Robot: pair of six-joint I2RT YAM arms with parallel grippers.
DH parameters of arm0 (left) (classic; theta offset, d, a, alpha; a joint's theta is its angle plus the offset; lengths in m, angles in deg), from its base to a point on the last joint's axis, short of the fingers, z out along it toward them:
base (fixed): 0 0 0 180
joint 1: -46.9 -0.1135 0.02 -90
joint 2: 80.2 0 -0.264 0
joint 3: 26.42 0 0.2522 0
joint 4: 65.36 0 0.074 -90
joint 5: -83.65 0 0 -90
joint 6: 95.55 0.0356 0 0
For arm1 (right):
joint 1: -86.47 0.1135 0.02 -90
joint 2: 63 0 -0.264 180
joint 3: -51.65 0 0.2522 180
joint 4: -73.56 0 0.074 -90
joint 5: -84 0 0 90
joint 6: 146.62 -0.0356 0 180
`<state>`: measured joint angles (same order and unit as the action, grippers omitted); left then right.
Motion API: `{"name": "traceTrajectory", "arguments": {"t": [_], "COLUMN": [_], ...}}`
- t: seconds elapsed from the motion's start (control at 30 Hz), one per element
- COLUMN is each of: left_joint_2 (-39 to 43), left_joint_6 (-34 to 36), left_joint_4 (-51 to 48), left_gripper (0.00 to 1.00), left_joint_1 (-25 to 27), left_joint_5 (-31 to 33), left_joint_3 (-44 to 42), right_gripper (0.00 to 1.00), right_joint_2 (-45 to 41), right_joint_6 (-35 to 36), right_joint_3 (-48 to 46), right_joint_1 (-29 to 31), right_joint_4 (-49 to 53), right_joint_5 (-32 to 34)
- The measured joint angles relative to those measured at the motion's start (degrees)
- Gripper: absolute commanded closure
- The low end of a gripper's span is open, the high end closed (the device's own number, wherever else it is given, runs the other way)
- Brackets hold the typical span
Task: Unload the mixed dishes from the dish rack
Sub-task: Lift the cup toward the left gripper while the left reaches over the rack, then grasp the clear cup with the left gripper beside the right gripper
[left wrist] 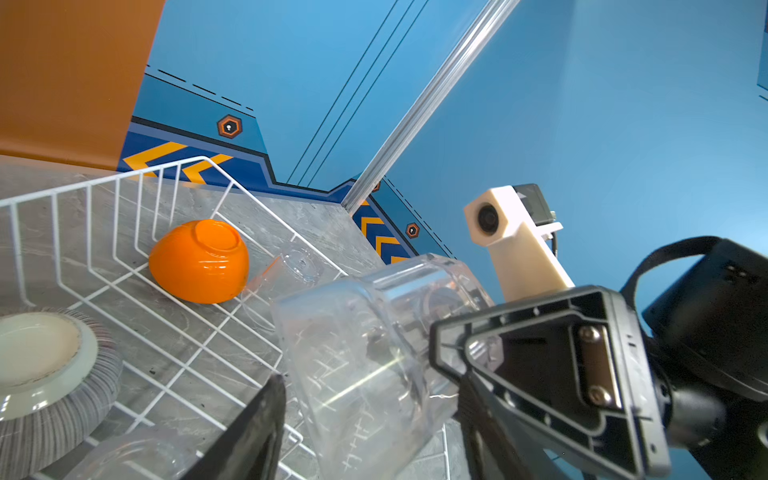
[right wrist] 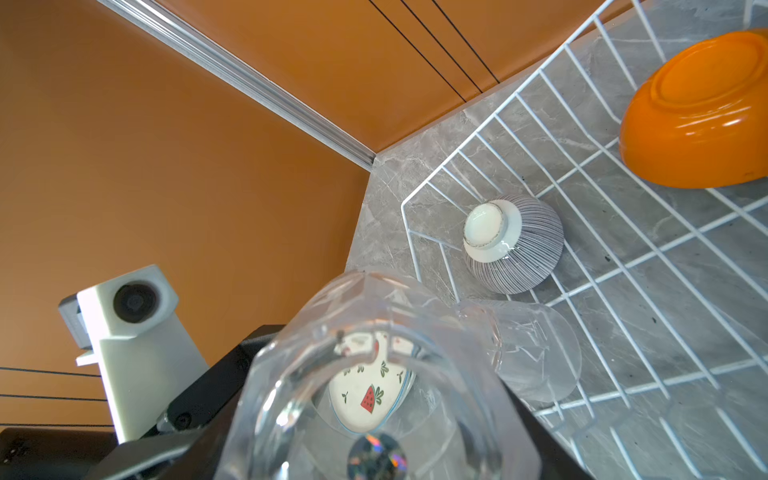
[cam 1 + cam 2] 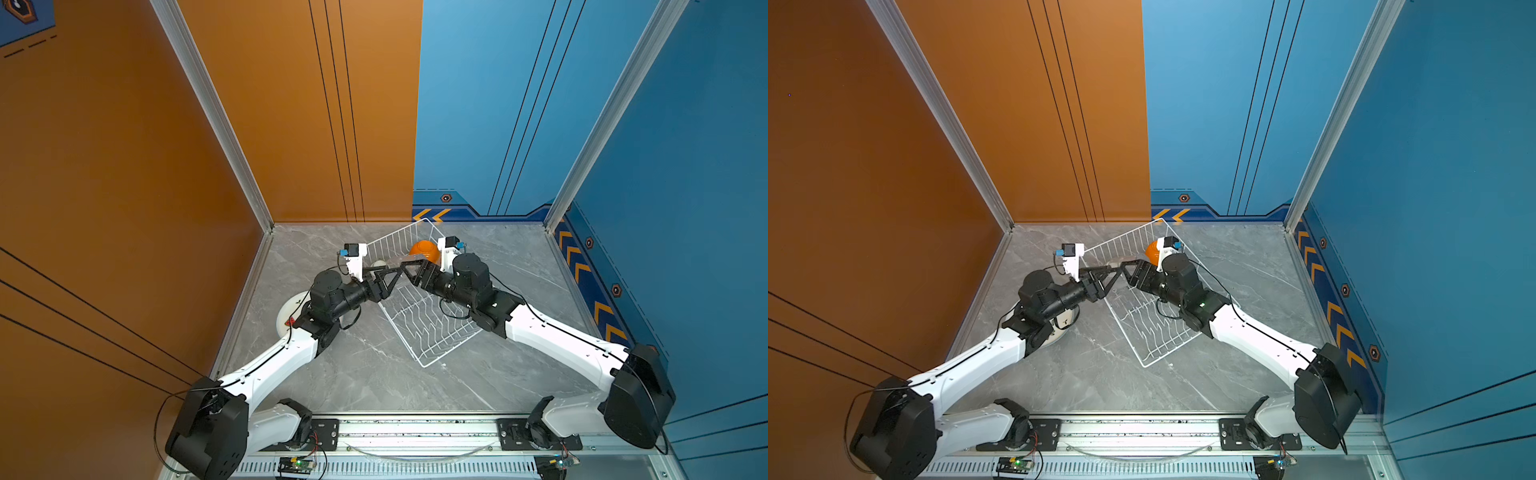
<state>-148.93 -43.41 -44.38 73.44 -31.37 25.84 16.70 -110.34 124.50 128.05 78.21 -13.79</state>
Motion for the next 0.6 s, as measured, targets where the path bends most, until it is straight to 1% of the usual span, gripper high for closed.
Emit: {"name": "traceTrajectory", "arguments": {"t": [0.07, 0.13, 0.2, 0.23, 0.37, 0.5, 0.53, 0.6], "left_joint_2": [-0.5, -0.8, -1.0, -1.1, -1.1, -1.1, -1.1, -1.1], "left_joint_6": [0.6, 1.1, 1.9, 2.1, 3.8, 5.0, 5.5, 5.8], "left_joint_4": [1.0, 1.6, 1.8, 1.8, 1.9, 1.9, 1.9, 1.9], "left_gripper": [0.38, 0.43, 0.44, 0.47, 0.50, 0.61, 0.62, 0.70], "left_joint_1": [0.7, 1.4, 2.1, 2.6, 3.5, 3.9, 4.0, 4.0], "left_joint_5": [-0.8, -1.2, -1.9, -2.2, -2.8, -3.5, -3.7, -3.8], "left_joint_3": [0.2, 0.3, 0.3, 0.4, 0.4, 0.4, 0.4, 0.4], "right_gripper": [0.47, 0.47, 0.47, 0.47, 0.48, 0.48, 0.48, 0.47], "right_joint_2": [-0.1, -0.3, -0.5, -0.6, -0.6, -0.6, -0.6, -0.6], "right_joint_6": [-0.4, -0.9, -1.7, -2.1, -4.1, -5.2, -5.3, -5.6], "right_joint_3": [-0.1, -0.4, -0.9, -1.2, -2.4, -2.5, -2.5, -2.5], "right_joint_1": [-0.3, -0.5, -0.7, -0.7, -1.0, -1.1, -1.1, -1.1], "right_joint_4": [-0.5, -1.5, -3.0, -3.9, -7.2, -8.5, -8.8, -9.1], "right_joint_5": [0.0, 0.0, -0.9, -1.6, -3.9, -5.5, -5.8, -6.2]}}
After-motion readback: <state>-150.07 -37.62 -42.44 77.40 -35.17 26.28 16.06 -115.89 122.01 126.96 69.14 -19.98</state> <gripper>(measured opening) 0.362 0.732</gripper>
